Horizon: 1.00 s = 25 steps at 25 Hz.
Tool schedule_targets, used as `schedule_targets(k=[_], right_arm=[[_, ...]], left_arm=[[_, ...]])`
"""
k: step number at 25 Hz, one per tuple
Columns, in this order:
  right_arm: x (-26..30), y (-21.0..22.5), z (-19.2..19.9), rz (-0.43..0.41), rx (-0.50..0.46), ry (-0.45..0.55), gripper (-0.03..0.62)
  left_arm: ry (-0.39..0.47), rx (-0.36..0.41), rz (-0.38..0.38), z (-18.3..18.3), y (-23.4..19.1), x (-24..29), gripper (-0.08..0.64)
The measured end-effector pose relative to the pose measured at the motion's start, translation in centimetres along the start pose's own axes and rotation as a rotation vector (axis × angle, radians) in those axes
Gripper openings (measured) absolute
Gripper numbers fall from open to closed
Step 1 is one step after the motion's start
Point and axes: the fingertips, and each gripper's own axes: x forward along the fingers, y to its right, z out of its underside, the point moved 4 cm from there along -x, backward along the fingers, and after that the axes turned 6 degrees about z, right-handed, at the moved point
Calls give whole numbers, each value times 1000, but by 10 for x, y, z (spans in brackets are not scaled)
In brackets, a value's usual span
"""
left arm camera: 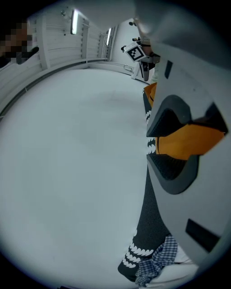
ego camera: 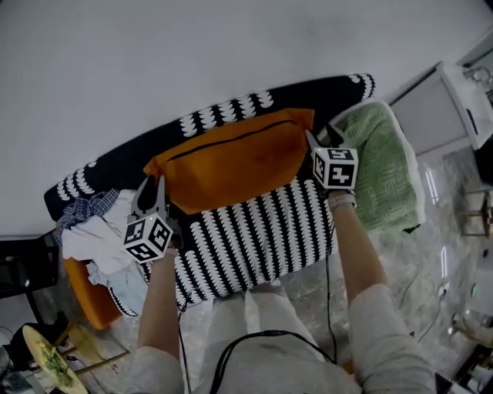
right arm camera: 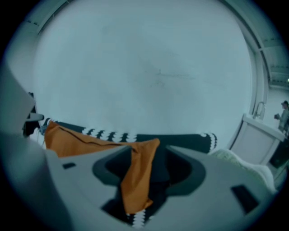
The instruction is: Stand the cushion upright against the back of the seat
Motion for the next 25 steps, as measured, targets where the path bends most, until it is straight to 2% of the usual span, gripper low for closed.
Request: schedule_targets(k=[9,16,17,19,23,25], right_arm=[[-29,-31,-1,-99,-26,41,222],[-61,-68,4,-267,-26,80,219],[-66,-74,5,-282,-35,86,207],[-79,-86,7,-312,-54,104,143],[-109,-107,8,-376,-91,140,63],[-122,-117,5,-407,-109,161,43]], left_arm=[[0,46,61,8,33,-9,121],[9,44,82,15,50,-22,121],[12,43,86,16,53,-24,121],[17,39,109,18,61,-29,120],[13,31,199,22,82,-35,118],[14,48,233,21,91,-38,110]])
